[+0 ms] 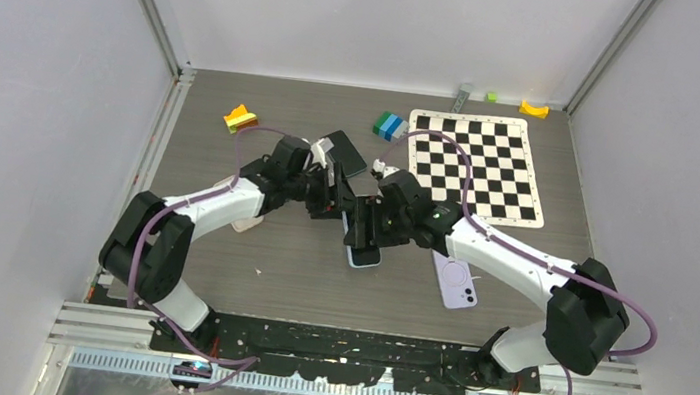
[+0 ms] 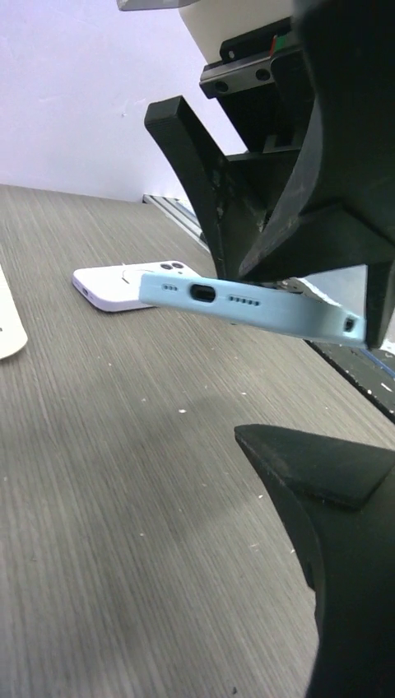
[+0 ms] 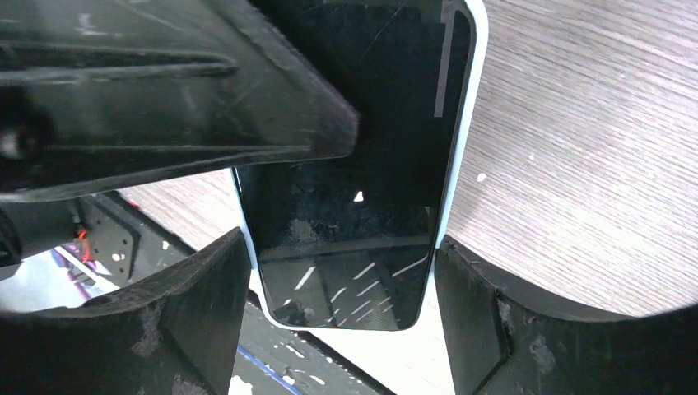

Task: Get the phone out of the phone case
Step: Pick up the phone at the center of the board.

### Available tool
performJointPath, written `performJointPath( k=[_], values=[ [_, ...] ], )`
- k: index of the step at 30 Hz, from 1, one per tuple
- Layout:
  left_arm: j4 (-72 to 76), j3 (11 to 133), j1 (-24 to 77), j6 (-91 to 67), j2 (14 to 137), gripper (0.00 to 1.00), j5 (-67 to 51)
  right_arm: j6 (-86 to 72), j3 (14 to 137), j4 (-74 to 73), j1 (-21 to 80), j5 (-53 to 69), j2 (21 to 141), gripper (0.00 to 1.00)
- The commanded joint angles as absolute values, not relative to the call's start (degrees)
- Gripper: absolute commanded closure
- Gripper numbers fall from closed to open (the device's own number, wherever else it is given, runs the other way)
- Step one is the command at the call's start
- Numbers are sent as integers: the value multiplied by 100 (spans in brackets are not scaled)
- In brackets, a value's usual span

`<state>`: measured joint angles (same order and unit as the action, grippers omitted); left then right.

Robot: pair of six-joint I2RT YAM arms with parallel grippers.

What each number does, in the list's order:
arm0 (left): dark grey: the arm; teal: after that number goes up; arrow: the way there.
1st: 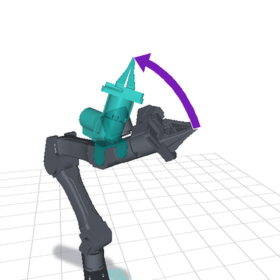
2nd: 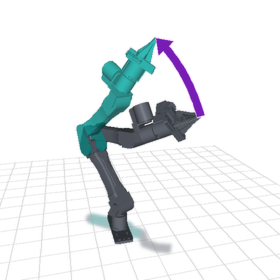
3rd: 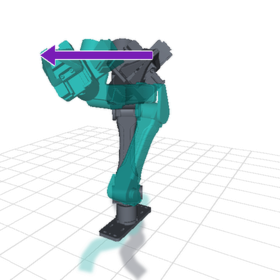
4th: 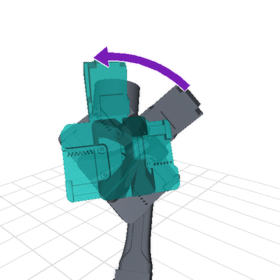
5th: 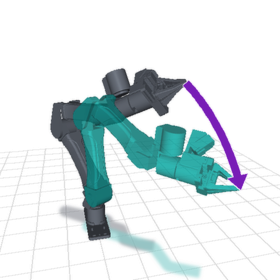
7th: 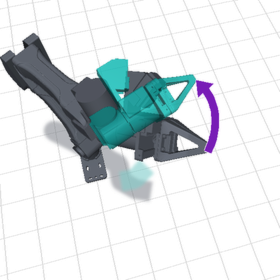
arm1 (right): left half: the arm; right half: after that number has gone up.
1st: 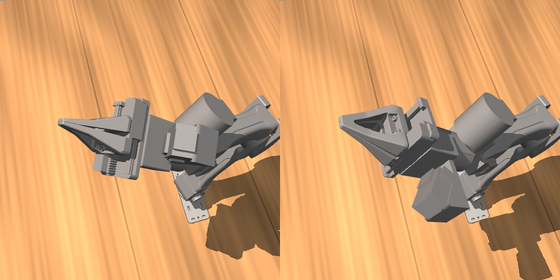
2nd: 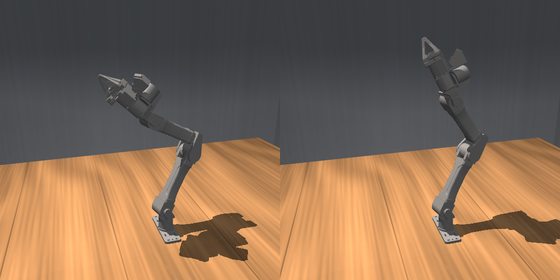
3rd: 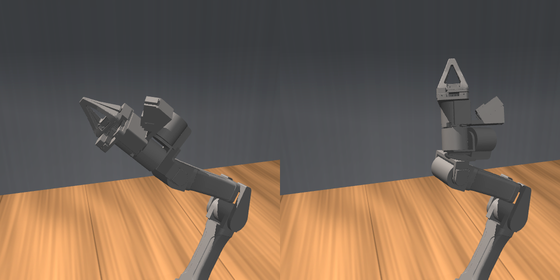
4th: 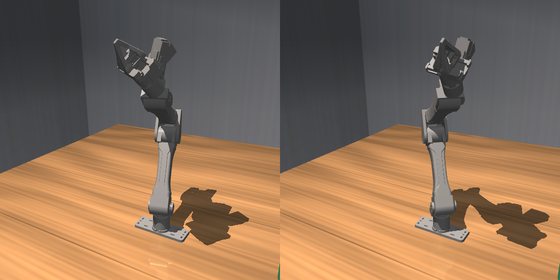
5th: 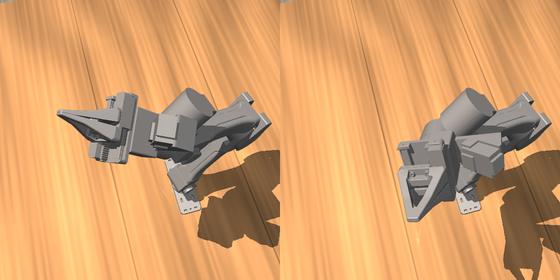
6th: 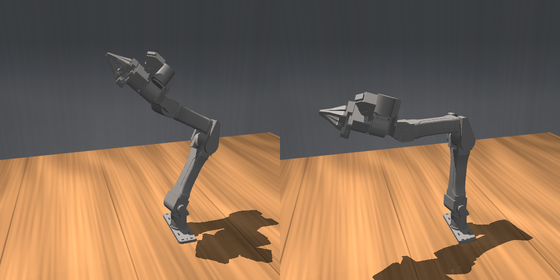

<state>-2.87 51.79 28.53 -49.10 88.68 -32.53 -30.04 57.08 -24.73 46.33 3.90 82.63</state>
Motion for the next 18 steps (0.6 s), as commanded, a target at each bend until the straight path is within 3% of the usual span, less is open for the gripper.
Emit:
performJointPath(
  k=[1, 7, 10, 12, 16, 18],
  values=[
    [298, 5144, 2856, -5132, 8807, 40, -3378, -2973, 6126, -1984, 4527, 906, 8214, 54],
    [353, 5072, 2856, -5176, 8668, 64, -3352, -3041, 6230, -1930, 4418, 982, 8267, 54],
    [452, 5063, 2856, -5192, 8637, 90, -3426, -3098, 6281, -1932, 4364, 1001, 8324, 51],
    [459, 5092, 2849, -5193, 8598, 100, -3420, -3148, 6306, -1958, 4325, 1015, 8344, 42],
    [417, 5222, 2719, -5141, 8456, 100, -3431, -3263, 6201, -1966, 4183, 813, 8211, 3],
    [356, 5318, 2519, -5124, 8381, 100, -3492, -3325, 6039, -1759, 4049, 812, 8003, 1]
  ],
)
